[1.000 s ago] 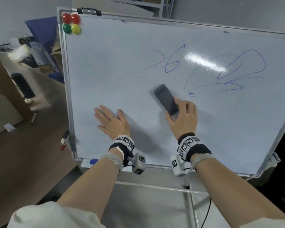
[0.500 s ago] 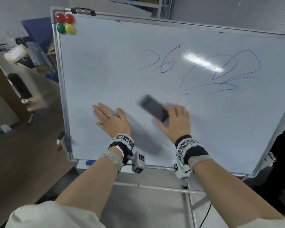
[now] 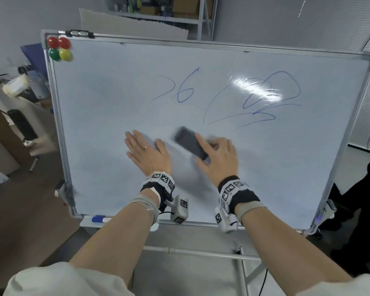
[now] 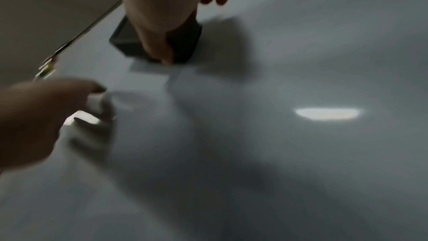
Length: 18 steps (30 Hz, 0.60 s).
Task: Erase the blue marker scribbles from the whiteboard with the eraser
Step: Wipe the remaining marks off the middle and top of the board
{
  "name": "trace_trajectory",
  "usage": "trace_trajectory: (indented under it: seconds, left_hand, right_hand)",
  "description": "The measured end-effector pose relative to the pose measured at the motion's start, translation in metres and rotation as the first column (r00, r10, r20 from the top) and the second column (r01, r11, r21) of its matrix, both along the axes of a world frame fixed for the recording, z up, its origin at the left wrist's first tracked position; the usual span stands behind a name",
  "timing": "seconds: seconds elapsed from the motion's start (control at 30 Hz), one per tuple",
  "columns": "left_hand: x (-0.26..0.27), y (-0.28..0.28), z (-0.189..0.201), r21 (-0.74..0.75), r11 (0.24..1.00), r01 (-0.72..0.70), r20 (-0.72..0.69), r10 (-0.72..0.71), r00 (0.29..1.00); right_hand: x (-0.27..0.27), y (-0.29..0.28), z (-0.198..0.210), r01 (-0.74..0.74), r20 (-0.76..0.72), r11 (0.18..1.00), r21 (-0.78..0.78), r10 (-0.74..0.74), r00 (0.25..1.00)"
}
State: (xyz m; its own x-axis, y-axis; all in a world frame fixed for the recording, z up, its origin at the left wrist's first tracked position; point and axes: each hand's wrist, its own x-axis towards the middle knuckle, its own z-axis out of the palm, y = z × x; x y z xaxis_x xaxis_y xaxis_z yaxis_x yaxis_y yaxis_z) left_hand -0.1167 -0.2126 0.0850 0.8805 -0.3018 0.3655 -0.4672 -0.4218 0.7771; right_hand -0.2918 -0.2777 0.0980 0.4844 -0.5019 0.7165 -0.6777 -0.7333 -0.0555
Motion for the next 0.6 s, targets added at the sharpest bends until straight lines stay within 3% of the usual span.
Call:
trace_trajectory:
  seconds: [0.07,0.13,0.2,0.27,0.37,0.47,0.53,0.6]
  left_hand:
    - [-0.001,0.001,0.003,0.004,1.000,-0.015,-0.012,0.015,1.000]
    - [0.001,0.003,0.004,0.001,1.000,-0.024,-0.036,0.024,0.999]
    - [0.003,0.007,0.002,0.004,1.000,-0.028,-0.051,0.028,0.998]
    - [0.006,0.011,-0.003,0.012,0.999,-0.030,-0.071,0.031,0.997]
    - [0.010,0.014,-0.011,0.021,0.999,-0.036,-0.098,0.038,0.994]
    - [0.016,0.015,-0.014,0.021,0.999,-0.034,-0.099,0.036,0.994]
    - [0.019,0.016,-0.013,0.011,1.000,-0.029,-0.092,0.030,0.995]
    - [0.021,0.016,-0.012,0.000,1.000,-0.024,-0.079,0.024,0.997]
  right_hand:
    - [0.000,-0.002,-0.003,-0.055,-0.116,0.997,-0.049,0.049,0.992]
    - [-0.010,-0.008,-0.001,0.028,0.037,1.000,0.012,-0.029,0.999]
    - [-0.020,-0.015,0.002,0.142,0.253,0.983,0.117,-0.168,0.953]
    - [-0.020,-0.019,0.005,0.187,0.320,0.967,0.174,-0.235,0.918]
    - [-0.009,-0.008,-0.004,0.029,0.105,0.998,0.055,-0.035,0.994]
    - [-0.003,0.003,-0.026,-0.120,-0.202,0.993,0.011,0.120,0.972]
    - [-0.005,0.000,-0.027,-0.062,-0.155,0.998,0.026,0.065,0.986]
    - [-0.010,-0.004,-0.021,0.074,0.034,0.995,0.068,-0.077,0.996]
